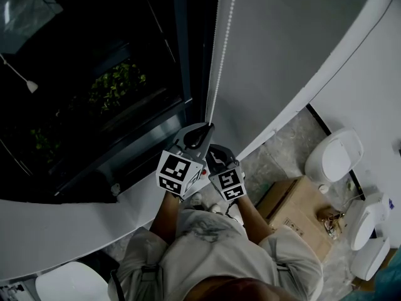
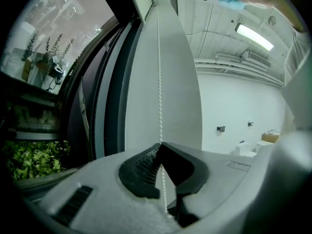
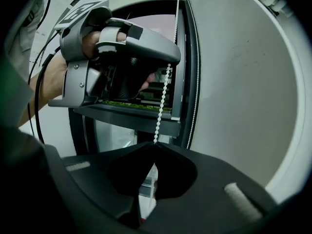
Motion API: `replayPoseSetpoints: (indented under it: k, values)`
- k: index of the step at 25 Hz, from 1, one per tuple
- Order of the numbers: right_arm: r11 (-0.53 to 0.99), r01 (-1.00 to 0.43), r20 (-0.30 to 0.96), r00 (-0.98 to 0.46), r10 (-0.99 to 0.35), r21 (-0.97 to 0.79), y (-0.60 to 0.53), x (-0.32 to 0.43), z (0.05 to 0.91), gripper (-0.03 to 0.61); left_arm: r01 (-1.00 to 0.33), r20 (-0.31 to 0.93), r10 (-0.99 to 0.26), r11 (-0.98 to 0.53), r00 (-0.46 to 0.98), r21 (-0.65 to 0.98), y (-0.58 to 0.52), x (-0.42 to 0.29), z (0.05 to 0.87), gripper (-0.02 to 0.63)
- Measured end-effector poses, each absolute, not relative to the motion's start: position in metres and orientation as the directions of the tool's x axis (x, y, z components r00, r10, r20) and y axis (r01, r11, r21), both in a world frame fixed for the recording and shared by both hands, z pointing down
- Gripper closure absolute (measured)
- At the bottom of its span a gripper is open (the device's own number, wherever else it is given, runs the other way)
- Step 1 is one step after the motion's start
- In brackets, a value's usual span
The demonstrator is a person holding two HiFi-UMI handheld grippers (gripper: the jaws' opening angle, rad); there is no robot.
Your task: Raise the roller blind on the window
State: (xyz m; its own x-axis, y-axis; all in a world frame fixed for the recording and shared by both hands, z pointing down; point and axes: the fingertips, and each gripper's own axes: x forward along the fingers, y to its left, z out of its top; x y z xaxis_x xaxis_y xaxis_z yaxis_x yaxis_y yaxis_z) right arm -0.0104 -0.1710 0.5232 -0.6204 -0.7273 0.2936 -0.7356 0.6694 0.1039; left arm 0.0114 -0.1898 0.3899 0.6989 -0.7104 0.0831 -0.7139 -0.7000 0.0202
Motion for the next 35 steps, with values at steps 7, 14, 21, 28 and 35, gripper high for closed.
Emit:
replayPoseSetpoints:
  k: [7,14,21,28,35]
  values:
    - [0.673,-0.734,0.334,-0.614,-0.715,0.092,-0.171,-0.007,0.546,0.568,-0.711,0.125,-0.702,-0.702,0.701,0.041,-0.189,0.014,0.414,0.600]
    - [0.669,-0.740,0.364,-0.607,-0.706,0.063,-0.165,-0.005,0.563,0.568,-0.709,0.156,-0.695,-0.703,0.702,0.062,-0.184,0.015,0.432,0.600]
    - [0.662,-0.748,0.308,-0.621,-0.721,0.044,-0.158,-0.003,0.556,0.558,-0.711,0.144,-0.699,-0.702,0.701,0.052,-0.184,0.014,0.428,0.600]
    - [0.635,-0.772,0.190,-0.618,-0.763,0.034,-0.156,0.012,0.503,0.514,-0.718,0.149,-0.705,-0.695,0.693,0.048,-0.186,0.012,0.430,0.600]
    - [0.620,-0.784,0.084,-0.618,-0.782,0.000,-0.160,0.034,0.422,0.506,-0.717,0.147,-0.705,-0.695,0.694,0.048,-0.187,0.012,0.428,0.600]
